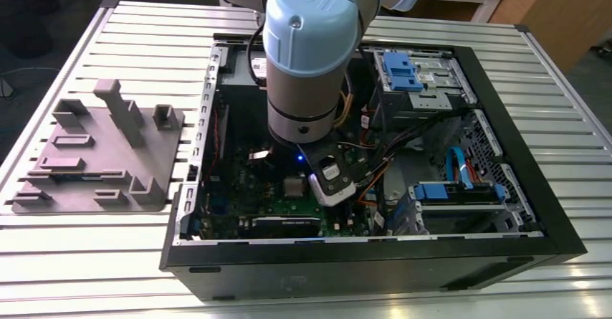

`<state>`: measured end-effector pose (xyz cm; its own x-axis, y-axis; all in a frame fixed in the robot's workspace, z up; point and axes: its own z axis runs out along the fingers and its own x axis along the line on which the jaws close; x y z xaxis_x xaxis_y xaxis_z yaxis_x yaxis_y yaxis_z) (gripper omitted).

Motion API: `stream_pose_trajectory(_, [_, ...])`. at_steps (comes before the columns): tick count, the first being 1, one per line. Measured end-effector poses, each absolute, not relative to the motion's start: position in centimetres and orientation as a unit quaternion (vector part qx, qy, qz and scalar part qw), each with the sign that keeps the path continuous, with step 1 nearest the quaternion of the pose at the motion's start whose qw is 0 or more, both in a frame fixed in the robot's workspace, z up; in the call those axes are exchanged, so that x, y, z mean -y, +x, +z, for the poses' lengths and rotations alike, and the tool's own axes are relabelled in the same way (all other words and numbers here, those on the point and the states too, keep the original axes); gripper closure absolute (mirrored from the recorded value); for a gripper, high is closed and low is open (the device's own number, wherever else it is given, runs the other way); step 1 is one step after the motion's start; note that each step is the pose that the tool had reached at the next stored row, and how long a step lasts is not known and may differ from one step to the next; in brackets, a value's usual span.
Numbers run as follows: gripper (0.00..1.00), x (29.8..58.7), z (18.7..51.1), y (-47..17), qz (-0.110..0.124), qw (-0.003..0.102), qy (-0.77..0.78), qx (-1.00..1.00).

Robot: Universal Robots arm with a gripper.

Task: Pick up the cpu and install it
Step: 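Place the cpu into insertion slot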

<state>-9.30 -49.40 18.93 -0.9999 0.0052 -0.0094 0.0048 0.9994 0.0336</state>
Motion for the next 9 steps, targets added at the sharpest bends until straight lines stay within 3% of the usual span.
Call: stream_pose_trajectory(9, [0.53,49.4,18.9,-9.28,0.017,0.005,0.003,-1.0])
